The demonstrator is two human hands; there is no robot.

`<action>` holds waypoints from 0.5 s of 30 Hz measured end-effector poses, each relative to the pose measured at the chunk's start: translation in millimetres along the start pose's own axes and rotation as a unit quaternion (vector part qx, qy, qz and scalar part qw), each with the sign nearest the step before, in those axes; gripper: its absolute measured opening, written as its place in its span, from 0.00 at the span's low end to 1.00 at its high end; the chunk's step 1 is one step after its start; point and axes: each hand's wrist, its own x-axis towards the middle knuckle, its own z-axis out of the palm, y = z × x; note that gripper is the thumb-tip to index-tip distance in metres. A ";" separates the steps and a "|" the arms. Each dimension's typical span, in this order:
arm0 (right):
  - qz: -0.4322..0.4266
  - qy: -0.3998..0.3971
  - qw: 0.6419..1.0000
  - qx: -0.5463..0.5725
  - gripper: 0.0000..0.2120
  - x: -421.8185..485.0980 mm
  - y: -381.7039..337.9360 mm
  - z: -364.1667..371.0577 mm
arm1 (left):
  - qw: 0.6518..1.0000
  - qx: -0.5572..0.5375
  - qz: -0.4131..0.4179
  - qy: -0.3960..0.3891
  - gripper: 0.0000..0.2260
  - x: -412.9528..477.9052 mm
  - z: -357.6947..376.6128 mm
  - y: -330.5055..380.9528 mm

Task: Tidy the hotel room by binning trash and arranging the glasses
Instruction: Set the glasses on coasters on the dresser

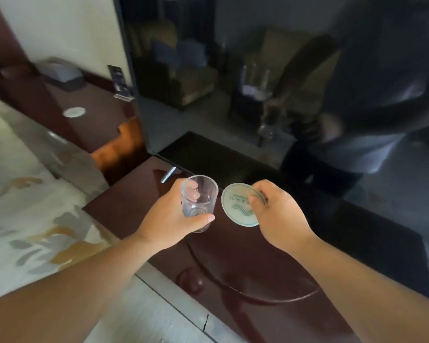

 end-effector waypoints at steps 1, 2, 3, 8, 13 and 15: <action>-0.019 -0.007 1.000 -0.001 0.04 3.6 -9.4 1.9 | 1.000 -0.003 -0.003 0.013 0.26 -4.0 -11.3 -0.1; -0.037 -0.014 0.999 0.000 0.04 6.9 -18.8 4.2 | 1.000 -0.007 -0.009 0.025 0.27 -8.2 -22.7 -0.6; -0.054 -0.020 0.998 0.002 0.04 9.8 -28.3 6.7 | 0.999 -0.009 -0.016 0.038 0.28 -12.8 -34.5 -0.9; -0.129 -0.043 0.991 0.001 0.03 20.2 -77.6 20.0 | 0.992 -0.008 -0.047 0.115 0.28 -34.8 -91.6 -10.8; -0.182 -0.056 0.982 0.003 0.02 25.5 -139.8 39.4 | 0.979 -0.025 -0.082 0.184 0.28 -62.7 -154.1 -33.8; -0.194 -0.060 0.979 0.005 0.02 26.0 -168.8 52.7 | 0.975 -0.022 -0.085 0.203 0.26 -73.3 -179.9 -44.1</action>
